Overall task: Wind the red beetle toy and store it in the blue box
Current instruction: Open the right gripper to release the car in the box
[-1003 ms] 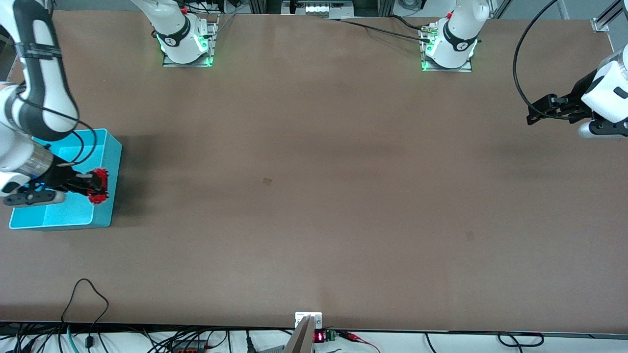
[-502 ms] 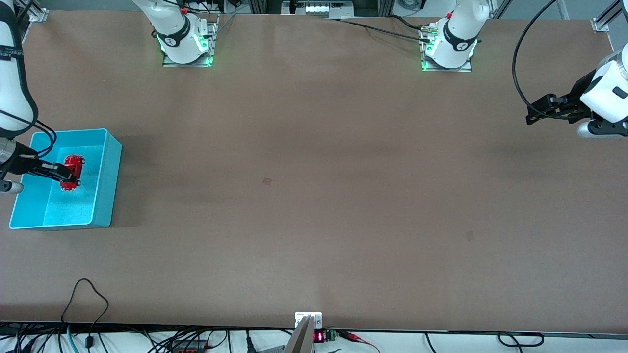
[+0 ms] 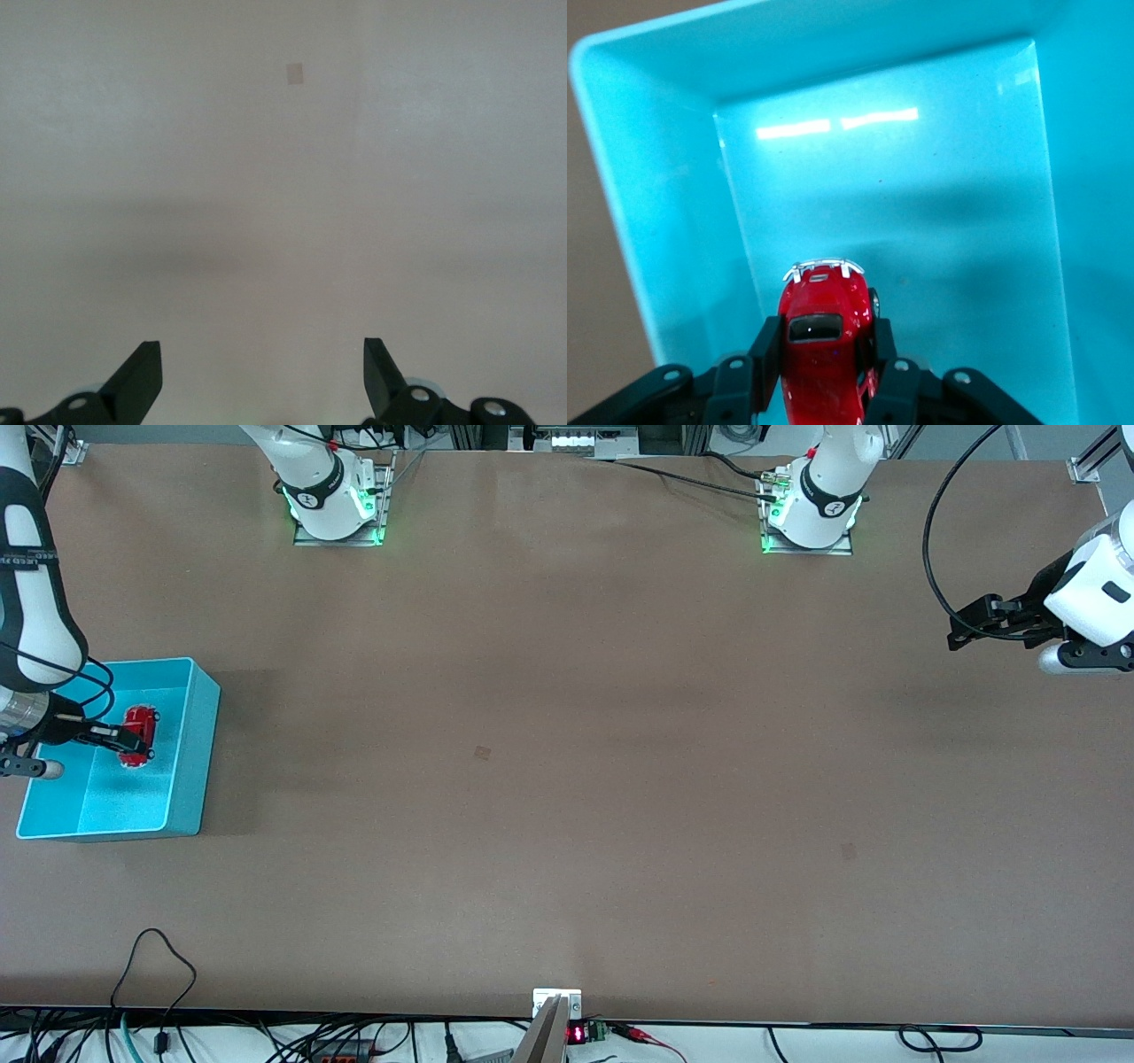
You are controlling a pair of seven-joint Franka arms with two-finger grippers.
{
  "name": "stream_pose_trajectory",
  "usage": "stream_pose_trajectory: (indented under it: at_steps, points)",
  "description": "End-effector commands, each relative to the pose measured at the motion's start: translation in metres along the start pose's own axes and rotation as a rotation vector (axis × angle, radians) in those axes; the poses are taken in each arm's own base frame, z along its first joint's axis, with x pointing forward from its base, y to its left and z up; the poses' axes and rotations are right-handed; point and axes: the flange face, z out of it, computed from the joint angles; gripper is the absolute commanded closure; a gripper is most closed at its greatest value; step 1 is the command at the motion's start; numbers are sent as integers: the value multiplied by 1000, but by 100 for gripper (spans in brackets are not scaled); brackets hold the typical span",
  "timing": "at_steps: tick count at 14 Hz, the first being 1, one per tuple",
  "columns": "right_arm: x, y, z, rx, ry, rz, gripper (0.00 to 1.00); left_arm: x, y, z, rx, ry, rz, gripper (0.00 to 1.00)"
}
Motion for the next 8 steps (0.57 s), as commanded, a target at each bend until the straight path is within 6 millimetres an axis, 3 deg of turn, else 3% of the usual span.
stream_pose_trajectory:
  at_steps: [1, 5, 8]
  points:
    - [4, 0, 13, -21, 9, -29, 80, -1, 0, -8, -1, 2, 9, 0]
    - [0, 14, 52, -45, 1, -37, 79, -1, 3, -9, 0, 3, 13, 0]
    - [-5, 15, 70, -41, -17, -34, 75, -1, 5, -9, 0, 3, 18, 0]
